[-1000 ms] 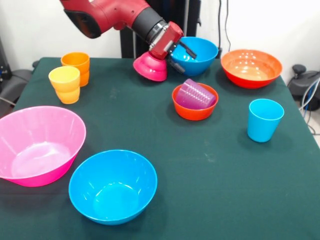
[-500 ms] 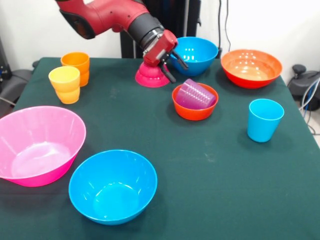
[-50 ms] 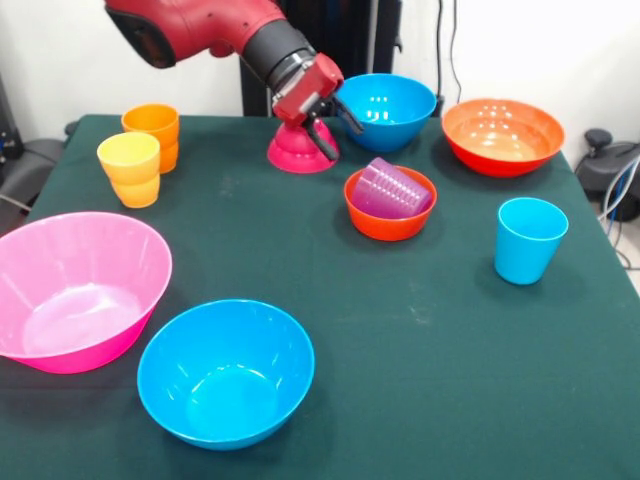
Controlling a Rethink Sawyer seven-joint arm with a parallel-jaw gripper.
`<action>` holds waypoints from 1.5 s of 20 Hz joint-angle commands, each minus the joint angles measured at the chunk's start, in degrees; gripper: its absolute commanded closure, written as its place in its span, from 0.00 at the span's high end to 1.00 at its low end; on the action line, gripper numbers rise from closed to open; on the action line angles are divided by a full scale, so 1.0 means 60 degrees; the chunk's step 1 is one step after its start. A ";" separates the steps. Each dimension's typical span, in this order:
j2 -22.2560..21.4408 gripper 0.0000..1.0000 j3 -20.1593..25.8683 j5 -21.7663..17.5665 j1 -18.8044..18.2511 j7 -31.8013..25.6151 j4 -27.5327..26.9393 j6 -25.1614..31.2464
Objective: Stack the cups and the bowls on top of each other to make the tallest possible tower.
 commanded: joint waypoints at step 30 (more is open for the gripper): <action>0.1939 1.00 0.0978 0.1939 0.1500 -0.1171 -0.2127 -0.1456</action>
